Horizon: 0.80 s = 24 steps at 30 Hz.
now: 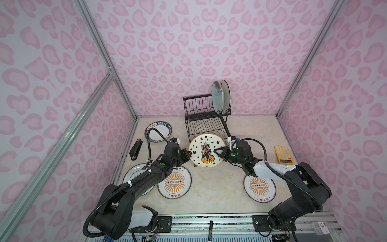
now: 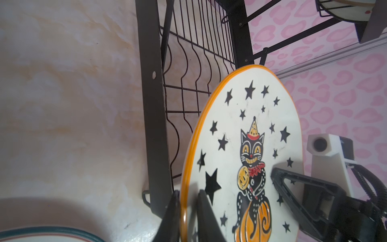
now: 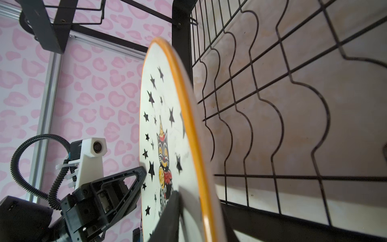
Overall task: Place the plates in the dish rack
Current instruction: 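Carry the upright cat plate with both grippers over the rack's near slots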
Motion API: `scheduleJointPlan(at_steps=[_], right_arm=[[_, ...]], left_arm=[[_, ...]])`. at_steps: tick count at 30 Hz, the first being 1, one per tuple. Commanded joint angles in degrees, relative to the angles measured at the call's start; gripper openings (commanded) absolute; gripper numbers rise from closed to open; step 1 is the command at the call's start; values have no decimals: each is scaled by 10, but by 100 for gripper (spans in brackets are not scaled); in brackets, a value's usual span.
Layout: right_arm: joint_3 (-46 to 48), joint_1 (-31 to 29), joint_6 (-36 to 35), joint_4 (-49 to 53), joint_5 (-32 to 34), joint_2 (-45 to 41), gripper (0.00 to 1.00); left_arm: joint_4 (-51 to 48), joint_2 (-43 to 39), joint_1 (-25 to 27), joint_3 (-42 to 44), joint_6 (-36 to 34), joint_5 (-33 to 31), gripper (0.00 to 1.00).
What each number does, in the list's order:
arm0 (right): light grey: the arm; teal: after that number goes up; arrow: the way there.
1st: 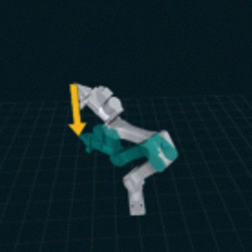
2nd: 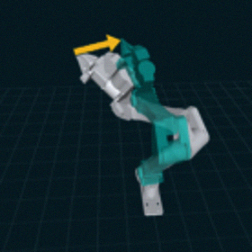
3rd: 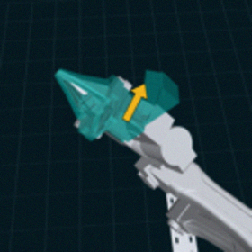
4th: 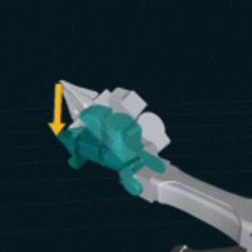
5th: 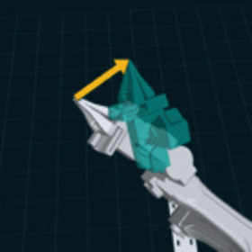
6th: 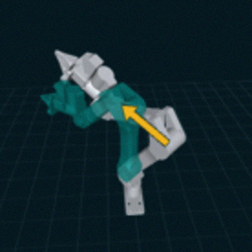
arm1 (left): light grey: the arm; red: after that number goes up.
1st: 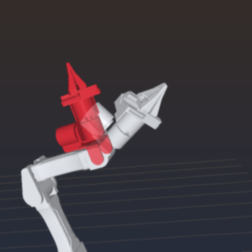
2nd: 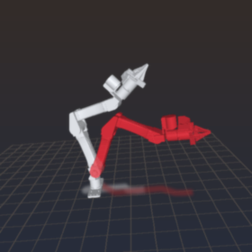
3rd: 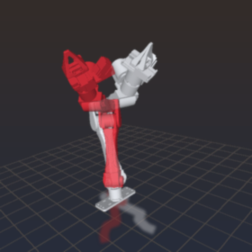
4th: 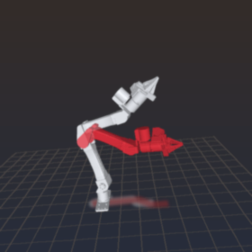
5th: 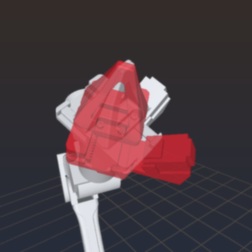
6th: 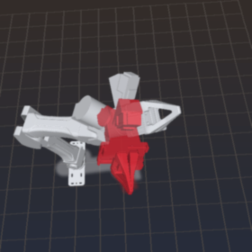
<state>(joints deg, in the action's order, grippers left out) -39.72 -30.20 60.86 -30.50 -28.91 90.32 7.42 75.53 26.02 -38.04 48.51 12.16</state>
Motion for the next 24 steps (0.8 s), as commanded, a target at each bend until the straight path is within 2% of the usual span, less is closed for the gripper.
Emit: scheduleJointPlan(at_steps=[1, 2, 6, 12, 14, 21, 24], right_arm=[[-9, -9, -11, -72, -96, 4, 12], [-10, -9, -11, -73, -94, 4, 7], [-8, -8, -3, -86, -92, 4, 0], [-2, 2, 21, -124, -95, 4, 0], [-1, 6, 22, -126, -95, 0, 0], [-9, 17, 5, -103, -96, -26, 0], [-10, 20, 4, -101, -101, -31, 0]], left_arm=[[88, 0, 5, -14, -19, 125, 4], [86, -1, 5, -15, -20, 124, 4], [81, -5, 5, -15, -20, 122, 4], [52, -20, 5, -23, -27, 99, 7], [41, -28, 5, -24, -31, 88, 14], [-4, -63, -2, -31, -48, 67, 45], [-17, -76, -8, -32, -55, 67, 53]])
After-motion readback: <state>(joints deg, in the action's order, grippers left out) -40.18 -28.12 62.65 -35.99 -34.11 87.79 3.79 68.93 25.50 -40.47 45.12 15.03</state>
